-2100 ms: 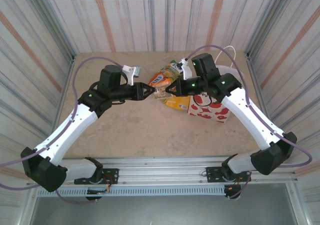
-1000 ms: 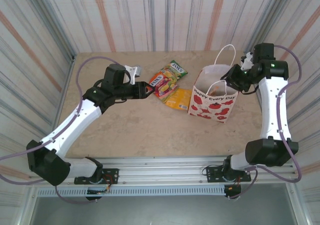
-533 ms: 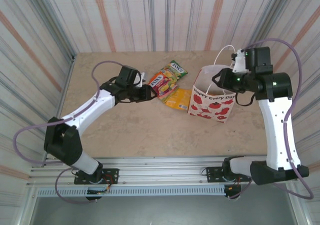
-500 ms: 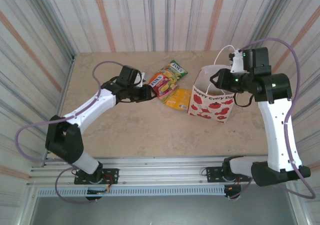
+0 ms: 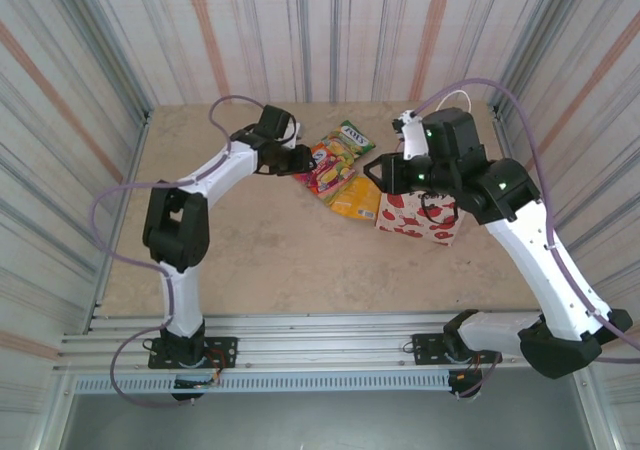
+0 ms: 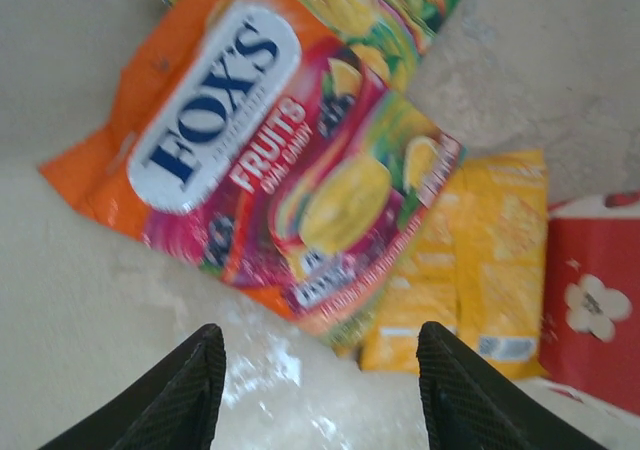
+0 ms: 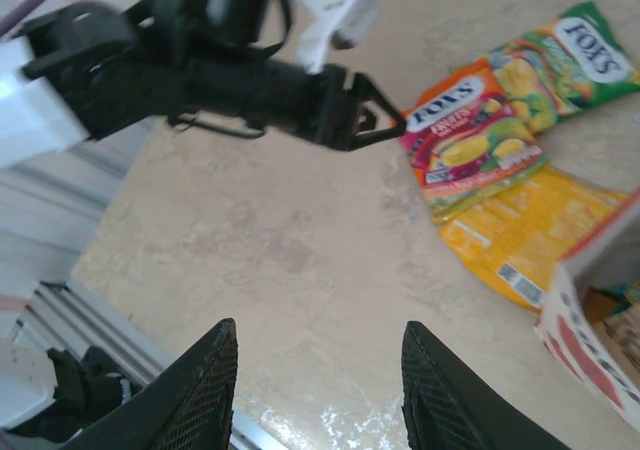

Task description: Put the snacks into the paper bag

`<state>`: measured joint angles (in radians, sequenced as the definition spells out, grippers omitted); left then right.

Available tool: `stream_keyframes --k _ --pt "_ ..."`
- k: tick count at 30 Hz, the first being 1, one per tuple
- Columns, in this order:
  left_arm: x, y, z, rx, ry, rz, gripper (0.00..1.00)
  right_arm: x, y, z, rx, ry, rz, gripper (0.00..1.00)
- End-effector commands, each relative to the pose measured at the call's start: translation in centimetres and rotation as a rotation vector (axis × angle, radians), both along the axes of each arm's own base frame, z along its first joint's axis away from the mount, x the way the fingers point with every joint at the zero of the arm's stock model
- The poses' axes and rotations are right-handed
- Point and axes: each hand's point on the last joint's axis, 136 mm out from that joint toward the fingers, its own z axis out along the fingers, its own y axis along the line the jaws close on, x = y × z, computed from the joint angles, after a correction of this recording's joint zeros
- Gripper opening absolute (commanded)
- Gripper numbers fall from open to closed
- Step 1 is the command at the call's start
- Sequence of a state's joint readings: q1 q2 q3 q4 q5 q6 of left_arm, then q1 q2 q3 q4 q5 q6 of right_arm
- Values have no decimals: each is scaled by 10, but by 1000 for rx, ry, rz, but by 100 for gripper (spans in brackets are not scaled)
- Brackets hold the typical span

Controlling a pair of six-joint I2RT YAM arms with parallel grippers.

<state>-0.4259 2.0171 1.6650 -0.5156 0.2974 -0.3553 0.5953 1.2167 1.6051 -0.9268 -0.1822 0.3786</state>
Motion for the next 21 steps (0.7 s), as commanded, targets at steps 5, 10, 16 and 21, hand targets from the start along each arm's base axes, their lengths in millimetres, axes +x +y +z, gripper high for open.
stream_keyframes --k 5,10,16,21 --pt "40 3 -31 10 21 -50 56 -2 25 2 38 -79 100 47" --pt "61 -3 -50 0 12 -104 57 -2 34 -6 30 -52 123 47" --pt "80 0 -64 13 2 -122 58 -3 40 -16 0 -20 143 47" --pt "83 1 -77 35 5 -157 59 -3 40 -14 0 -28 148 47"
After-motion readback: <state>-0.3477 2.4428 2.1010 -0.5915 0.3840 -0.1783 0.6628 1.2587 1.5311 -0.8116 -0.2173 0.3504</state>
